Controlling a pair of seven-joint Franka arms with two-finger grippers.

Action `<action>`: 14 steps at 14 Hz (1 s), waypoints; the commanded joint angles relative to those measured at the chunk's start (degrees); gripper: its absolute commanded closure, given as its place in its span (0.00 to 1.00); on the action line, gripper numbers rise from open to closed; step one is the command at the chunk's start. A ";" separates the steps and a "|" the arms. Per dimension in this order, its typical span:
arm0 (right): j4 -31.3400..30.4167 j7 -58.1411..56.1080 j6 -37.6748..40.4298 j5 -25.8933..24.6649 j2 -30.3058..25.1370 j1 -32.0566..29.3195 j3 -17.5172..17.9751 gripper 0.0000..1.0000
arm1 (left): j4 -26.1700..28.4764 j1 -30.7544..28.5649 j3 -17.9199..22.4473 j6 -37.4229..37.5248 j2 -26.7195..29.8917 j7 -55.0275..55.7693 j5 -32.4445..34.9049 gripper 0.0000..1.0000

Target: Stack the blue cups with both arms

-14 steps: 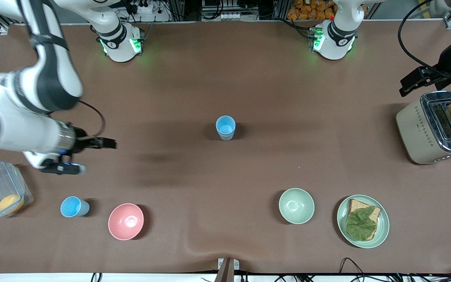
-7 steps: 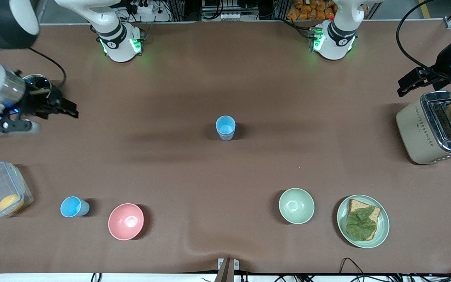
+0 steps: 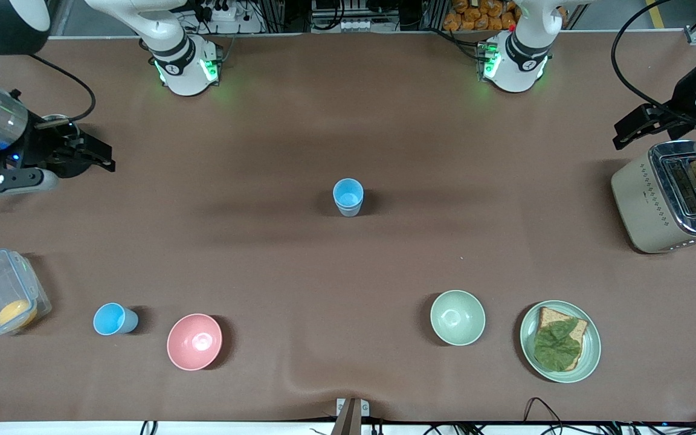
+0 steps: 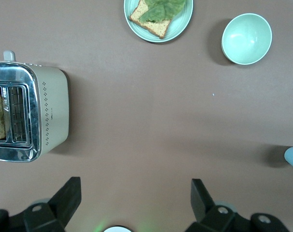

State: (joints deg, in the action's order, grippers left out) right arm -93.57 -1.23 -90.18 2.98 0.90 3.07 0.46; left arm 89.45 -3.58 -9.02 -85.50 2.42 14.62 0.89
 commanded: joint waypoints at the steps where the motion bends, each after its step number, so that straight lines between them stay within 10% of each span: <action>1: 0.76 0.17 1.50 -0.96 -0.64 -2.72 0.68 0.00 | 0.20 -0.38 0.06 -0.10 0.39 -0.91 -1.06 0.00; 14: 4.62 2.72 10.03 -1.04 -1.34 -6.14 1.56 0.00 | 0.20 -0.47 0.24 -0.01 0.48 -1.26 -1.06 0.00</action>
State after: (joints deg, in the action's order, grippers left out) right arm -89.05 0.58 -80.91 2.96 -0.06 -1.53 0.43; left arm 89.45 -3.65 -8.90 -85.50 2.42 14.57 0.89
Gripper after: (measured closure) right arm 0.000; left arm 0.000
